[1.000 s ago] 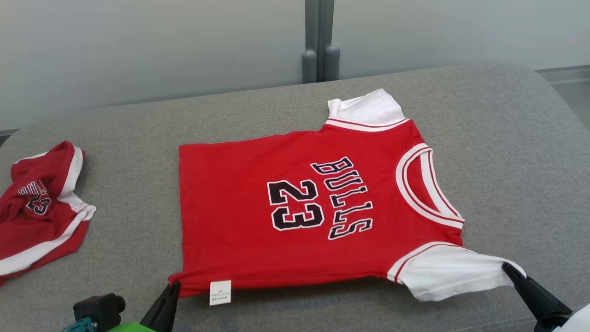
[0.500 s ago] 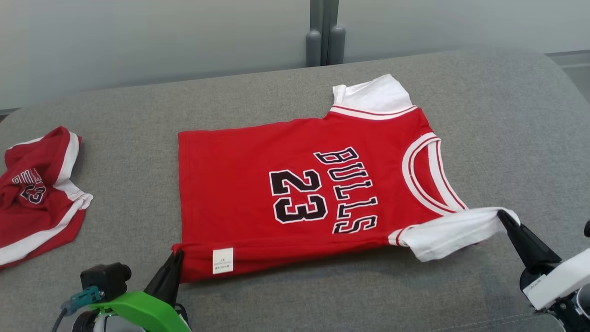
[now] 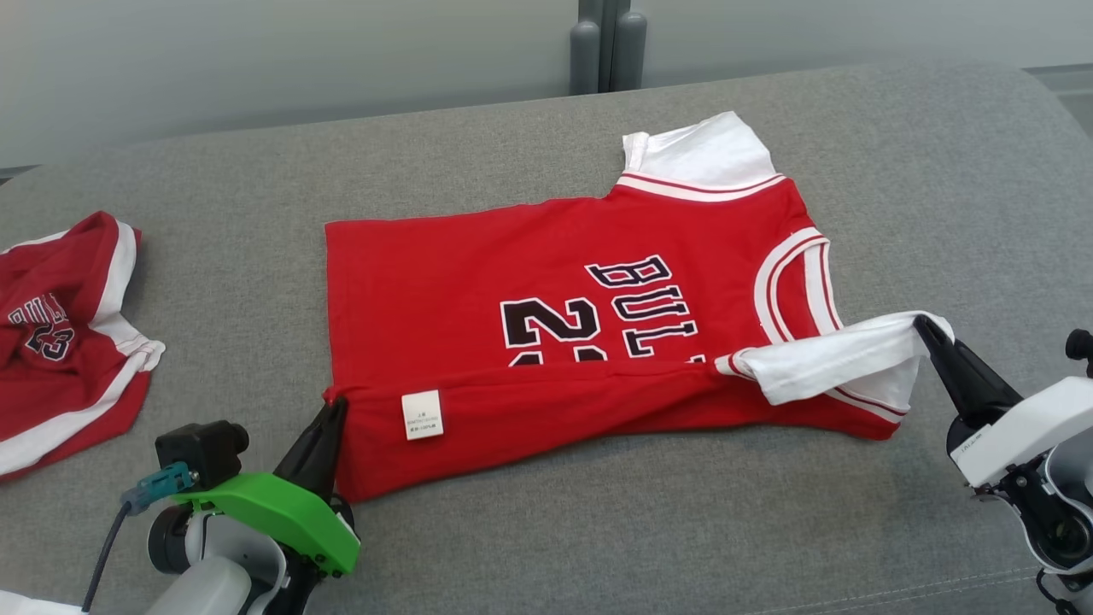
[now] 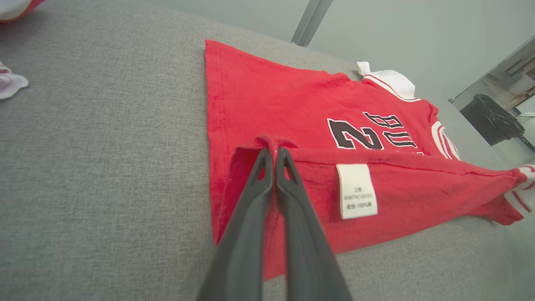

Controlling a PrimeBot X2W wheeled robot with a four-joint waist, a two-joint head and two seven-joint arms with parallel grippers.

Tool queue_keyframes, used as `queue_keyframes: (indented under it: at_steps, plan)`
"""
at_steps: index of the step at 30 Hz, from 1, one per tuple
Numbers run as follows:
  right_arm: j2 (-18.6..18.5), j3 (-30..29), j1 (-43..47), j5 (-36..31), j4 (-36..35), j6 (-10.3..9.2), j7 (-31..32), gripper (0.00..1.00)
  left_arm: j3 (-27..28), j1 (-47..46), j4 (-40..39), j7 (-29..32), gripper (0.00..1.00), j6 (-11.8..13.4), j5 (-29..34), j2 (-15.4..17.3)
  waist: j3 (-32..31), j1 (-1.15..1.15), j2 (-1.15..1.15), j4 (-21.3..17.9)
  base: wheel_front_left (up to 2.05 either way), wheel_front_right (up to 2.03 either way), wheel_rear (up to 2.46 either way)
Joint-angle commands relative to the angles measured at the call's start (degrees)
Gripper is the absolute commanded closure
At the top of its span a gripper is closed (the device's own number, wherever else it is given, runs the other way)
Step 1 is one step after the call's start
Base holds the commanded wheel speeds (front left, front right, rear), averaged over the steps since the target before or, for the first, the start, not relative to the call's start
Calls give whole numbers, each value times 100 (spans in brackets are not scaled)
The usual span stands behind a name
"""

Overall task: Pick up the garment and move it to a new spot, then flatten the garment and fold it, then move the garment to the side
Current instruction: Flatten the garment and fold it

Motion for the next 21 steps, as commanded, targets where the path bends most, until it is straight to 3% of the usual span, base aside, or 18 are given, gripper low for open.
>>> queue_keyframes:
  at_steps: [1, 21]
  plan:
    - [21, 25, -129, -20, 96, 0, 0, 100, 16, -148, 72, -39, 100, -69, -26, -24, 53, 0, 0, 30, 0, 0, 0]
    - [98, 714, -1317, 300, 1165, 1, -323, 100, -121, -1154, 1265, 39, 100, -613, 39, -471, 559, 0, 0, 161, 0, 0, 0]
